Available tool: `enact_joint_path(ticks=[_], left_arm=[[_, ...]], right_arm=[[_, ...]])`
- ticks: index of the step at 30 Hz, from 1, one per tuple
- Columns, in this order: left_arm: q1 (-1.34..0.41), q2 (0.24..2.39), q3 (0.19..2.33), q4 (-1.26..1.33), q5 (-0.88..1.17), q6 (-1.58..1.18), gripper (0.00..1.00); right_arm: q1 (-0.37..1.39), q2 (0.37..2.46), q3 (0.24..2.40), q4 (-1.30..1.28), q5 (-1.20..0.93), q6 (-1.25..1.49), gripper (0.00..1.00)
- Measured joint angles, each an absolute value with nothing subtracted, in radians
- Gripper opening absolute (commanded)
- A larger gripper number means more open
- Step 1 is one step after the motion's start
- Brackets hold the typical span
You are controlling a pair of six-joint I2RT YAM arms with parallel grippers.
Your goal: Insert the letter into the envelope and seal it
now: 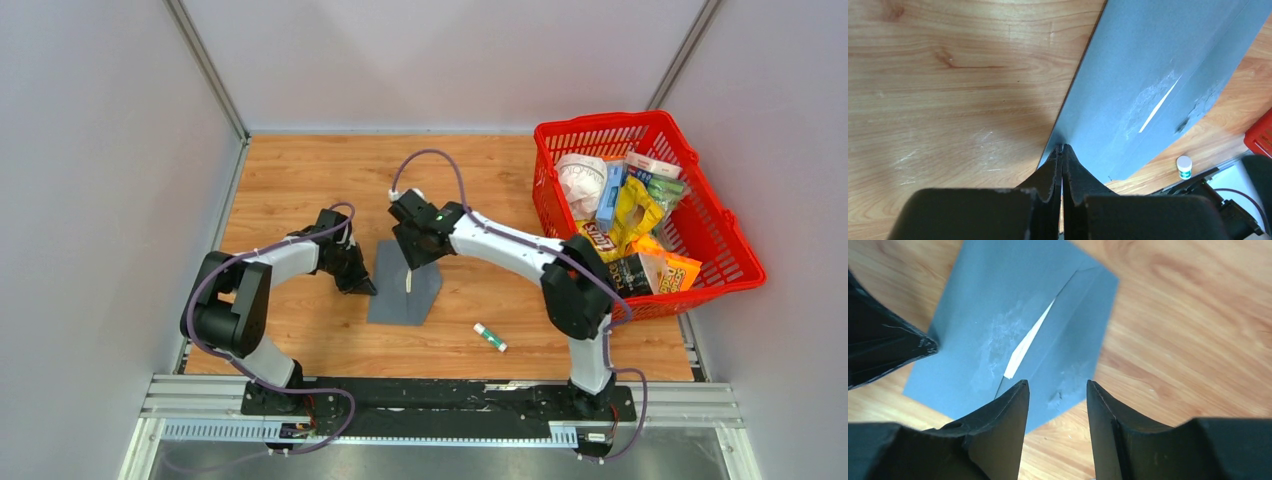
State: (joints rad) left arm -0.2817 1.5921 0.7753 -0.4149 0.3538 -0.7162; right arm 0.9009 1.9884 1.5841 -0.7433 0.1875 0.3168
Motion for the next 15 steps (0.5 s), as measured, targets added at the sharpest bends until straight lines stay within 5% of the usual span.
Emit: enact_joint_path(ticks=[8, 15], left_arm=[[-0.282, 1.594, 0.781, -0.408, 0.361, -0.702, 0.02], [-0.292, 1.555, 0.820, -0.455, 0.355, -0.654, 0.15]], right_arm=[[0.823, 1.705, 1.417, -0.751, 0.182, 0.318, 0.51], [0.823, 1.623, 1.135, -0.772, 0.165, 0.333, 0.57]])
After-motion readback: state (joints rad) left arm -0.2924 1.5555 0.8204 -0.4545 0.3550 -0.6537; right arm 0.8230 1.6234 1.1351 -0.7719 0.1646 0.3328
